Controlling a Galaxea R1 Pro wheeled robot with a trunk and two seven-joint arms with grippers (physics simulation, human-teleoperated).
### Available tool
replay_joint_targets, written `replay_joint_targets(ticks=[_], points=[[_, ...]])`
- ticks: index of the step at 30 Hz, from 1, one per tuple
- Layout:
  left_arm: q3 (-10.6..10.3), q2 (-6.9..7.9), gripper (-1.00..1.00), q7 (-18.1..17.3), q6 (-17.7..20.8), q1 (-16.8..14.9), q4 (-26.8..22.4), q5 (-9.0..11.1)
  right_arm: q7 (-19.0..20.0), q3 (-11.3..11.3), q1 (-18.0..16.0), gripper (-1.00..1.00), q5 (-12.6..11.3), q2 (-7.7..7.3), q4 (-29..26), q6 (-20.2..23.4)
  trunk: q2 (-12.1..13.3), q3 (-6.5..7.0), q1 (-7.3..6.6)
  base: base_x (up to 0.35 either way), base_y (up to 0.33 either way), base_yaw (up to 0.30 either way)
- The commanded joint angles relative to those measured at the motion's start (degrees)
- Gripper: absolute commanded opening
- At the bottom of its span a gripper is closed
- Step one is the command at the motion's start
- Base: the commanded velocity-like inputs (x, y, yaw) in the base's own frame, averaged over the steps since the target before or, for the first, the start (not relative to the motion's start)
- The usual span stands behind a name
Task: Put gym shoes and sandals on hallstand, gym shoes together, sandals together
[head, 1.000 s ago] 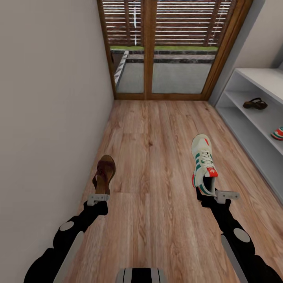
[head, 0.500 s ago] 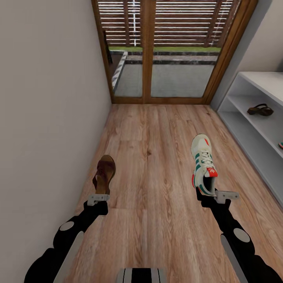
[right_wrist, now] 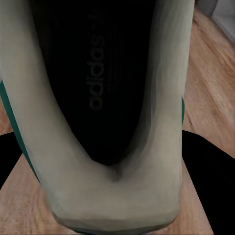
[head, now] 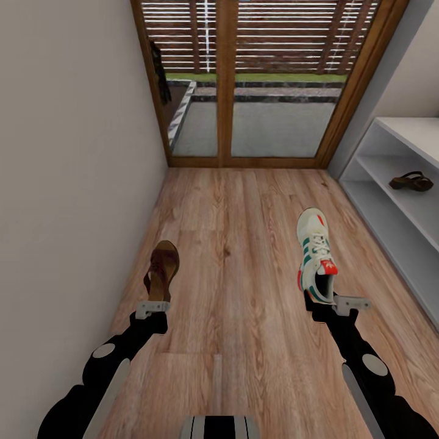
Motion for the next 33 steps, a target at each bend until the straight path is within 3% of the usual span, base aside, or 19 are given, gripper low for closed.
replay_joint_targets(ticks=[1, 33], points=[[0.0, 0.04, -1.00, 0.0, 0.3, 0.0, -0.1, 0.1, -0.3, 0.1, 0.0, -1.00, -0.5, -0.03, -0.1, 0.3, 0.0, -0.04, 0.03, 0.333, -0.093, 0.000], [0.0, 0.04, -1.00, 0.0, 0.3, 0.0, -0.1, 0.1, -0.3, 0.1, -0.1, -1.00, -0.5, -0.06, -0.1, 0.3, 0.0, -0.04, 0.03, 0.333, -0.038, 0.000]])
